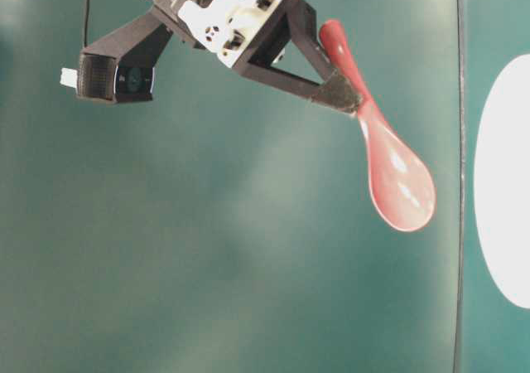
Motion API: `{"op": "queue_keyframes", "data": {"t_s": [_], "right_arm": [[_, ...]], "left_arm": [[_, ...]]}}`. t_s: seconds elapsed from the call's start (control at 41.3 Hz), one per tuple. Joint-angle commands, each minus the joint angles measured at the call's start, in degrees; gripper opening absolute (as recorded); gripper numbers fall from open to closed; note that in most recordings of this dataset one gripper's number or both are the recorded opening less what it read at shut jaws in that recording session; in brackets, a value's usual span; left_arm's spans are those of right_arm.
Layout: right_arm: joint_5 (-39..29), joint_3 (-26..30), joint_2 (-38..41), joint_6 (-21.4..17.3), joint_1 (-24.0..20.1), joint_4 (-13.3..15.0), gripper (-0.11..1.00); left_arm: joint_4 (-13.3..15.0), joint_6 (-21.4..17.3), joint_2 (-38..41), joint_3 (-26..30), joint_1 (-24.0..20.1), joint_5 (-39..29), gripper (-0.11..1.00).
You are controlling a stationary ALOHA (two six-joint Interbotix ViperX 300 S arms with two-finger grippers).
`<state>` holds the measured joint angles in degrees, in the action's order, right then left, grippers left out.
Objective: Scoop the yellow hexagonal prism block from the bowl with a spoon using the right arm.
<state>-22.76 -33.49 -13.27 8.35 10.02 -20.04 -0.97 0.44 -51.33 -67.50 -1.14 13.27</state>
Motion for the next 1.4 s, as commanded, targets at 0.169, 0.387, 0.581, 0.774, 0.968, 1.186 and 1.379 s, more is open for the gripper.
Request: {"op": "queue_keyframes", "data": {"t_s": [0.169,0.387,0.581,0.774,0.968,1.186,1.379], "right_arm": [[0.3,0.6,-1.8,0.0,-0.1,0.1,0.08],[0.2,0.5,-1.8,0.0,0.0,0.1,0.08],[-0.6,-0.8,-3.2,0.0,-0.1,0.0,0.08],[-0.5,-4.3,-7.5,-0.1,-0.1,-0.4,0.08],[-0.7,-8.5,-13.1,-0.9,-1.0,-1.8,0.08],[-2.3,-13.0,-18.1,-6.0,-2.6,-1.8,0.08],[-2.0,-16.7,-19.5,-10.0,-5.0,-1.8,0.08]], "left_arm": [[0.1,0.3,0.2,1.5,0.0,0.6,0.00],[0.0,0.4,0.2,1.5,0.0,0.6,0.00],[0.1,0.4,0.2,1.5,0.0,0.6,0.00],[0.1,0.4,0.2,1.5,0.0,0.6,0.00],[0.1,0.4,0.2,1.5,0.0,0.6,0.00],[0.1,0.4,-0.1,1.5,0.0,0.5,0.00],[0.0,0.4,-0.2,1.4,0.0,0.5,0.00]]}}
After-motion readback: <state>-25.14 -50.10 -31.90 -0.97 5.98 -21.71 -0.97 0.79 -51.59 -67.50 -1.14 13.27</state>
